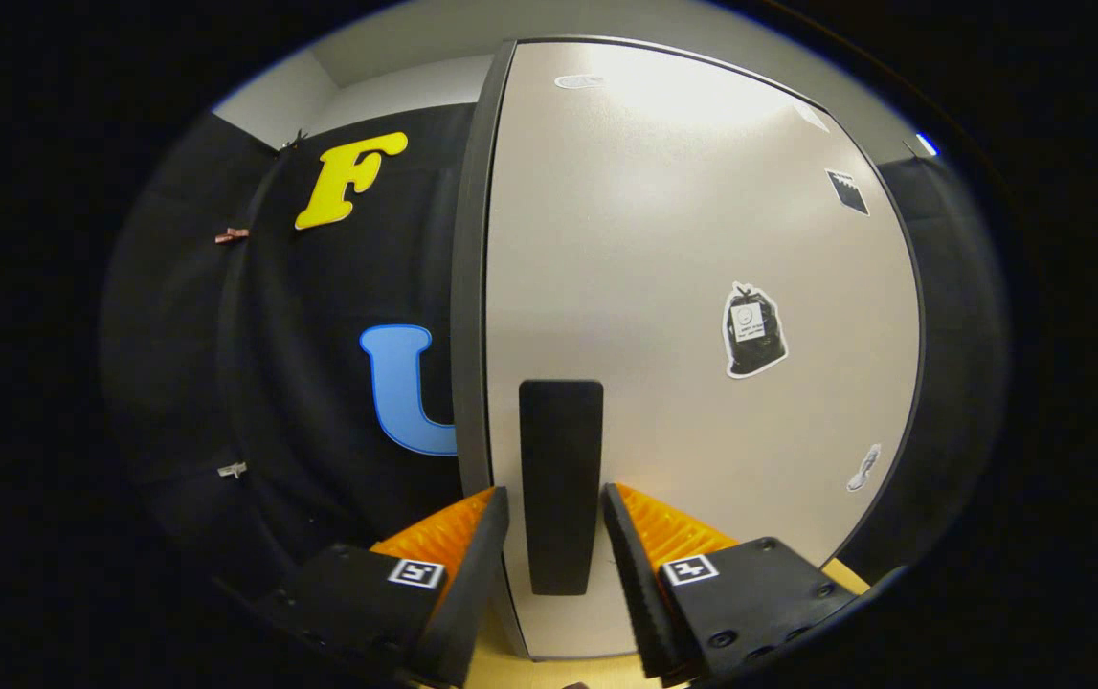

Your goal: Open the shoe cabinet door, grab the shoes and put them into the shoe cabinet, then close the shoe cabinet door.

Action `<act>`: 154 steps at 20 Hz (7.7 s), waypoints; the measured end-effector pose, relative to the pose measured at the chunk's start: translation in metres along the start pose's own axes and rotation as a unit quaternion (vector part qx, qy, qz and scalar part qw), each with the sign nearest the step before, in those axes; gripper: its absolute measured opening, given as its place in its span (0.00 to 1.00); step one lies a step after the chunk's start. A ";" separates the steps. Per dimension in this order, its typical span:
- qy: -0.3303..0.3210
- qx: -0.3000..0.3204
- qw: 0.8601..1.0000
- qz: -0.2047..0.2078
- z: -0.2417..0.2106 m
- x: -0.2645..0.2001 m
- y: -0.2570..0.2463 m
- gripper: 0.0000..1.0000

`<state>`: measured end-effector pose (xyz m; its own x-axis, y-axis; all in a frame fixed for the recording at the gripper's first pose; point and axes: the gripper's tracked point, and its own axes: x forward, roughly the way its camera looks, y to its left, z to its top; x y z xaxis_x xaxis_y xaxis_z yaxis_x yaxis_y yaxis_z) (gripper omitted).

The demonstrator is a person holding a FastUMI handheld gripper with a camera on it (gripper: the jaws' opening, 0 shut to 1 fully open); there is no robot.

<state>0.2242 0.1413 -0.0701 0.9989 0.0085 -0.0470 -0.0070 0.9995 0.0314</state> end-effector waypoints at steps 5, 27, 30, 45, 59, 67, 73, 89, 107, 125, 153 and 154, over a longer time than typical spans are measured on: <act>-0.007 -0.014 1.000 -0.003 0.000 -0.004 0.001 0.30; 0.011 0.000 0.998 0.063 0.011 -0.171 -0.077 0.17; 0.014 0.009 0.998 0.063 0.012 -0.189 -0.097 0.17; 0.017 -0.005 1.000 0.026 0.016 -0.247 -0.227 0.16; 0.018 0.018 1.000 -0.005 0.018 -0.277 -0.332 0.10; 0.017 0.009 0.999 -0.037 0.031 -0.298 -0.336 0.15; -0.008 -0.019 0.998 -0.058 0.055 -0.334 -0.306 0.64; 0.173 0.015 0.985 0.020 -0.163 -0.311 -0.177 0.99; 0.377 0.038 0.925 0.016 -0.484 -0.284 -0.146 0.58; 0.248 0.010 0.969 0.016 -0.476 -0.203 -0.151 0.06; 0.130 -0.032 0.990 0.052 -0.092 0.068 -0.116 0.06; 0.136 -0.036 0.989 0.050 -0.096 0.084 -0.116 0.06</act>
<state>0.3046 0.0293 -0.1734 0.9434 0.1060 -0.3142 -0.1183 0.9928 -0.0203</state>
